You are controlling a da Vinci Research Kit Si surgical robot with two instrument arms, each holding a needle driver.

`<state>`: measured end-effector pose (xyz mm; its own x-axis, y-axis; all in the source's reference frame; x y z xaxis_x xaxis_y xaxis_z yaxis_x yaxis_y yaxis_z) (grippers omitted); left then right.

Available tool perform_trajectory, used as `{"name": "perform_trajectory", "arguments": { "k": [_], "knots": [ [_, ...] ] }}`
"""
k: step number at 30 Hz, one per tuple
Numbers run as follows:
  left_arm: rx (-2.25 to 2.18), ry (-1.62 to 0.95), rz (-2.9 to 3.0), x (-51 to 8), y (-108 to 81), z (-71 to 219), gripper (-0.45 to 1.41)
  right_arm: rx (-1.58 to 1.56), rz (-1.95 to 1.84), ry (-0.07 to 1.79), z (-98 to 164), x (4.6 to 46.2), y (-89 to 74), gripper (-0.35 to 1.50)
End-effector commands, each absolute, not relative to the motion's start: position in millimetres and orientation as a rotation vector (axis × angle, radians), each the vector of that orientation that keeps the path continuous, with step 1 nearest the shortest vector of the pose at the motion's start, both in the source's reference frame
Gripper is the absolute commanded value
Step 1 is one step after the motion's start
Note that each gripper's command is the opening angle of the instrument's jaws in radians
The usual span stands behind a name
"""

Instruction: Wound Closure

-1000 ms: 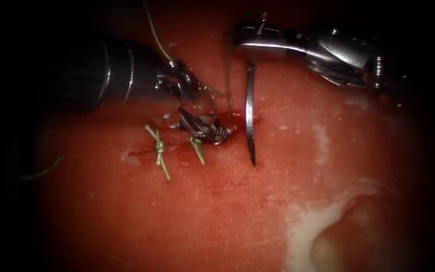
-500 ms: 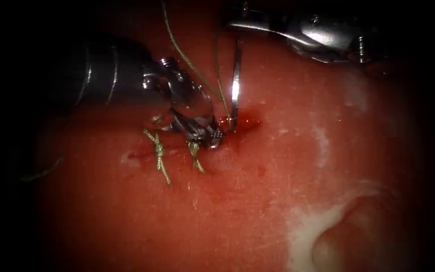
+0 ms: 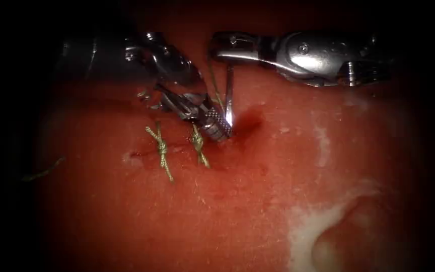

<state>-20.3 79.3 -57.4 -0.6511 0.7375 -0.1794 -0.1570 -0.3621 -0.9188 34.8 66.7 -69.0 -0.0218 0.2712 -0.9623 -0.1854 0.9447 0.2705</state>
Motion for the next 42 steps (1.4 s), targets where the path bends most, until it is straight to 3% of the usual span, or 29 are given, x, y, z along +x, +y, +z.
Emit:
{"name": "perform_trajectory", "arguments": {
  "k": [1,13,20,42],
  "knots": [
    [-0.802,-1.27,2.073,-20.8,79.5,-57.9,0.55,0.075,0.358,1.554,-68.8,35.4,66.7,-0.35],
    [-0.796,-1.098,2.189,-19.5,75.3,-66.6,0.5,0.128,0.206,1.601,-69.0,35.2,67.8,-0.35],
    [-0.777,-1.034,2.195,-22.0,72.8,-63.1,0.5,0.181,0.165,1.615,-69.6,35.7,67.5,-0.35],
    [-0.815,-1.011,2.178,-22.2,71.5,-60.3,0.45,0.267,0.009,1.602,-69.1,35.1,67.0,-0.35]
  ]
}}
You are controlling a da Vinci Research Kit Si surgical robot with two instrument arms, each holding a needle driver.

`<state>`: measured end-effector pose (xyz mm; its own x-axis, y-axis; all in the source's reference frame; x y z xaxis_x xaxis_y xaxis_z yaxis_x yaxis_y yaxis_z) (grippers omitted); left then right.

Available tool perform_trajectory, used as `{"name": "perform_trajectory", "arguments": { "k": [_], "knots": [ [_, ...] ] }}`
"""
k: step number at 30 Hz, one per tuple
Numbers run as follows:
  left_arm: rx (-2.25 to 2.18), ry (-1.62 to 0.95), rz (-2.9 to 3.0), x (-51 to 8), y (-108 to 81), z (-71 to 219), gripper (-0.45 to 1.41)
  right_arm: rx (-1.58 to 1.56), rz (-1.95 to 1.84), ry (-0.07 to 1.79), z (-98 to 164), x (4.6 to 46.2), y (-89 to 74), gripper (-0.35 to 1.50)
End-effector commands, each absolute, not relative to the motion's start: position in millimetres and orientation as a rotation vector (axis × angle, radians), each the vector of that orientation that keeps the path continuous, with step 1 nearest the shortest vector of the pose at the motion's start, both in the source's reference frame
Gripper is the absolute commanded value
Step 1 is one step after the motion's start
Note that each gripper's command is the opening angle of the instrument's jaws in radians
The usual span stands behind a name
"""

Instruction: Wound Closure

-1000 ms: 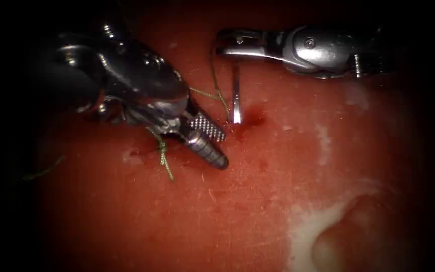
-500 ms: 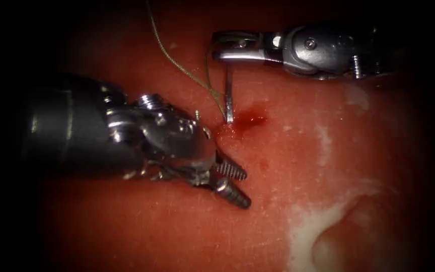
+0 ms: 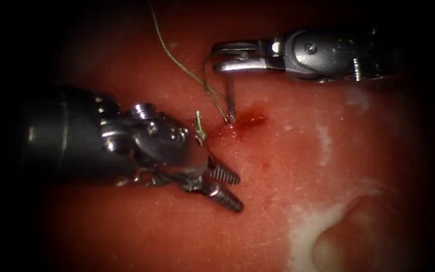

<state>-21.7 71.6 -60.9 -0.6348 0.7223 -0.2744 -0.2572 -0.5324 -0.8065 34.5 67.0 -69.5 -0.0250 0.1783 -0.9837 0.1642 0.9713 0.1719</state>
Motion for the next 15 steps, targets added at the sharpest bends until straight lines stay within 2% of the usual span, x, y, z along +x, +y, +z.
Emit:
{"name": "perform_trajectory", "arguments": {
  "k": [1,15],
  "knots": [
    [-0.814,-1.009,2.18,-22.1,71.4,-60.1,0.45,0.269,0.004,1.596,-68.8,35.0,66.9,-0.35],
    [-0.835,-0.993,2.172,-22.7,70.5,-59.2,0.43,0.314,0.056,1.578,-68.3,35.2,67.1,-0.35]
  ]
}}
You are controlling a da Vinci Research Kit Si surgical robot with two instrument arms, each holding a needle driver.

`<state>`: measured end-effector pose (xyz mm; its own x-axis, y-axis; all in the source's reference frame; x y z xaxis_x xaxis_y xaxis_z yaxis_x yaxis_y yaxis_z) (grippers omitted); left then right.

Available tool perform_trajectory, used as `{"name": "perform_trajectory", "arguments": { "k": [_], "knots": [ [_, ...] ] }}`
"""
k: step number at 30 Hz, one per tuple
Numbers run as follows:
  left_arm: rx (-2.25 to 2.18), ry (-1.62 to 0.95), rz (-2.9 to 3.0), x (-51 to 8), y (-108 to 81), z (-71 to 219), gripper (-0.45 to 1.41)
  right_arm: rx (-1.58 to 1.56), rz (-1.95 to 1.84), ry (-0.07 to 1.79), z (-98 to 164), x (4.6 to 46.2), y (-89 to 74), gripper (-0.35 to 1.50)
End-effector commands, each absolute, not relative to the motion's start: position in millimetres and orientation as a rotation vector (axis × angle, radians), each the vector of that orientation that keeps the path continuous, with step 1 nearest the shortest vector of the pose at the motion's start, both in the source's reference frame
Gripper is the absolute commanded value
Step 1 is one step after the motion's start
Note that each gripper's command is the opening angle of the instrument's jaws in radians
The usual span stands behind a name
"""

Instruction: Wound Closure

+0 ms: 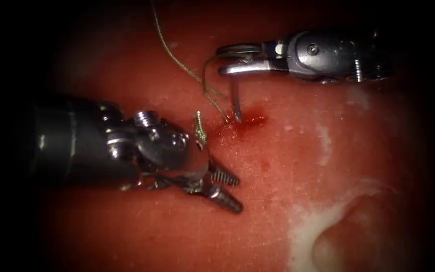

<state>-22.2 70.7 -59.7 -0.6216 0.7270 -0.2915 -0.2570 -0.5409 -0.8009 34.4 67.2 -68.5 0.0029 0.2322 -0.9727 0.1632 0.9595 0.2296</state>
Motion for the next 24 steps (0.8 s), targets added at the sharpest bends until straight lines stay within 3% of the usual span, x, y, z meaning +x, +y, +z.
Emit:
{"name": "perform_trajectory", "arguments": {
  "k": [1,24],
  "knots": [
    [-0.838,-0.991,2.171,-22.8,70.4,-59.0,0.42,0.324,0.065,1.578,-68.3,35.2,67.1,-0.35],
    [-0.817,-0.973,2.165,-22.5,69.3,-57.1,0.41,0.399,0.265,1.511,-68.0,35.5,67.8,-0.35]
  ]
}}
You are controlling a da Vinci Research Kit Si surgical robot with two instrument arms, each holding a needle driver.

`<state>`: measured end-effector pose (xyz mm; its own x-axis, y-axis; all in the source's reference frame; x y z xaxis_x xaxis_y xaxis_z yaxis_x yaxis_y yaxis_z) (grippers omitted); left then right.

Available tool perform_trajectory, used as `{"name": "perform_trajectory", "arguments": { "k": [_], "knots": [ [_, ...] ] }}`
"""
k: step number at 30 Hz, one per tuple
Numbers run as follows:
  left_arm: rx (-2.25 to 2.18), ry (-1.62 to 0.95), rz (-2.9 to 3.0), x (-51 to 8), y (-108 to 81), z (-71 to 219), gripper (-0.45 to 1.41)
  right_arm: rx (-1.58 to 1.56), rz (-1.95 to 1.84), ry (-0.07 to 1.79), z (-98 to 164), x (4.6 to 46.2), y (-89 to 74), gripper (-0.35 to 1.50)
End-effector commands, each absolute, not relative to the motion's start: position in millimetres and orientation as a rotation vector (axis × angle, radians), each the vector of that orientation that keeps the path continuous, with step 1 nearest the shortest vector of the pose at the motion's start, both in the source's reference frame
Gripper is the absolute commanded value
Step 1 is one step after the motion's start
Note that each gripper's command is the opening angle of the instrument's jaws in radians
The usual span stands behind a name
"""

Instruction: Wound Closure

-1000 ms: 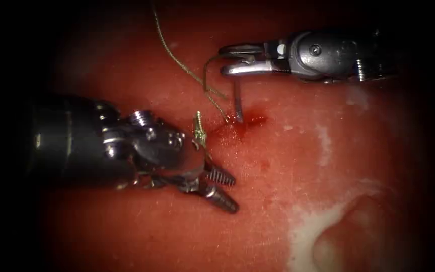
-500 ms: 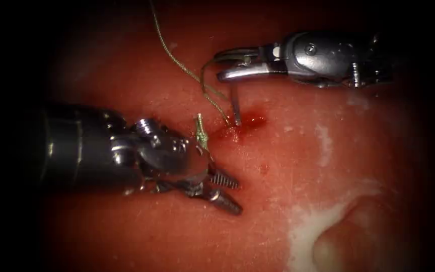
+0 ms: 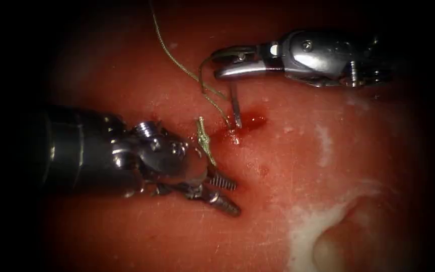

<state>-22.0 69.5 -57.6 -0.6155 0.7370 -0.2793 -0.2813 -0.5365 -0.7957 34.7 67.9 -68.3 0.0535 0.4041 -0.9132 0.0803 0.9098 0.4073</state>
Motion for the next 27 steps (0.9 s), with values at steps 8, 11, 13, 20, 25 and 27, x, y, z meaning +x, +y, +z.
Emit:
{"name": "perform_trajectory", "arguments": {
  "k": [8,11,13,20,25,27],
  "knots": [
    [-0.814,-0.974,2.152,-23.5,68.9,-58.4,0.41,0.401,0.314,1.473,-67.9,35.5,67.9,-0.35],
    [-0.814,-0.973,2.149,-23.7,68.8,-58.5,0.4,0.416,0.334,1.463,-67.9,35.5,67.8,-0.35],
    [-0.813,-0.97,2.152,-23.6,68.8,-58.1,0.4,0.422,0.336,1.451,-68.0,35.4,67.7,-0.35],
    [-0.813,-0.971,2.162,-23.3,68.6,-56.6,0.4,0.448,0.364,1.442,-68.0,35.3,67.7,-0.35],
    [-0.81,-0.971,2.154,-23.2,68.4,-55.8,0.4,0.469,0.388,1.438,-68.0,35.3,67.7,-0.35],
    [-0.81,-0.975,2.154,-23.2,68.4,-55.7,0.4,0.494,0.418,1.433,-68.0,35.4,67.5,-0.35]
  ]
}}
